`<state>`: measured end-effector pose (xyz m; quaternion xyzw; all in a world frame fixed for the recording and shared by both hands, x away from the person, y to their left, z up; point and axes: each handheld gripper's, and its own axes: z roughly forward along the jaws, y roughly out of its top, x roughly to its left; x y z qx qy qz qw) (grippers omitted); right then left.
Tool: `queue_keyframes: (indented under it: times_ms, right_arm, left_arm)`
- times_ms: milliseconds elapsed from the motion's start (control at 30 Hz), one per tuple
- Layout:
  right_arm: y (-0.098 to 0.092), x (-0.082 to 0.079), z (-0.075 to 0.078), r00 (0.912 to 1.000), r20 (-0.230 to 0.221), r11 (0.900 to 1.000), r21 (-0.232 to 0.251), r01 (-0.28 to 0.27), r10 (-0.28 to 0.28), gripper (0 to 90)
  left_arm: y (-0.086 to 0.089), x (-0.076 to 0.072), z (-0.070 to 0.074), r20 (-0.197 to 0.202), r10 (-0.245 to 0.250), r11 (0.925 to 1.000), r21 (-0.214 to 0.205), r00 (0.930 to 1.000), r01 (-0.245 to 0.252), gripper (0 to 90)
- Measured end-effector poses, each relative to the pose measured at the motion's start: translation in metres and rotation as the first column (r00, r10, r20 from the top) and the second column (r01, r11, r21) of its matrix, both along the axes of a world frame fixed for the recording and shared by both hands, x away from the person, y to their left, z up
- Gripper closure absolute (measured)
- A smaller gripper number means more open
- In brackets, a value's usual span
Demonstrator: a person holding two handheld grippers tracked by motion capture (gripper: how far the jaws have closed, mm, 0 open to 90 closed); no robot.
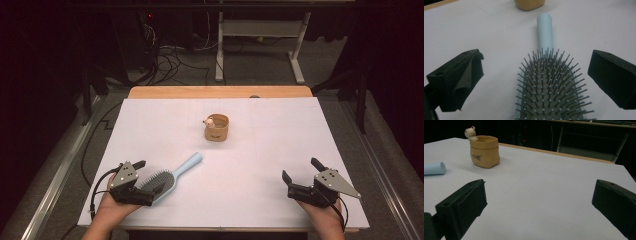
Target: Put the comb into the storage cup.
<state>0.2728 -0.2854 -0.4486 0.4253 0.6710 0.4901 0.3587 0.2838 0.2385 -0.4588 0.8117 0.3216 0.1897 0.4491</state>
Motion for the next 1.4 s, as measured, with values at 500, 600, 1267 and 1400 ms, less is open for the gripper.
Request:
queue_keyframes:
  times_ms: [500, 600, 1267, 1400]
  right_arm:
    - [0.001, 0.001, -0.001, 1.0000, -0.004, 1.0000, -0.001, -0.004, 0.004, 0.1]
    - [0.001, 0.001, -0.002, 1.0000, -0.006, 1.0000, -0.002, -0.004, 0.004, 0.1]
    - [0.002, 0.001, -0.002, 0.9999, -0.013, 1.0000, -0.002, -0.005, 0.005, 0.1]
    - [0.002, 0.002, -0.002, 0.9997, -0.023, 0.9999, -0.001, -0.010, 0.010, 0.1]
  left_arm:
    - [-0.006, 0.000, -0.003, -0.032, -0.028, 0.9982, 0.053, 0.9991, 0.029, 2.1]
    - [-0.008, 0.001, -0.005, -0.047, -0.038, 0.9970, 0.066, 0.9982, 0.041, 2.1]
    - [-0.018, 0.003, -0.010, -0.151, -0.059, 0.9819, 0.169, 0.9868, 0.085, 1.5]
    - [-0.021, 0.004, -0.003, -0.145, -0.052, 0.9772, 0.197, 0.9880, 0.080, 0.9]
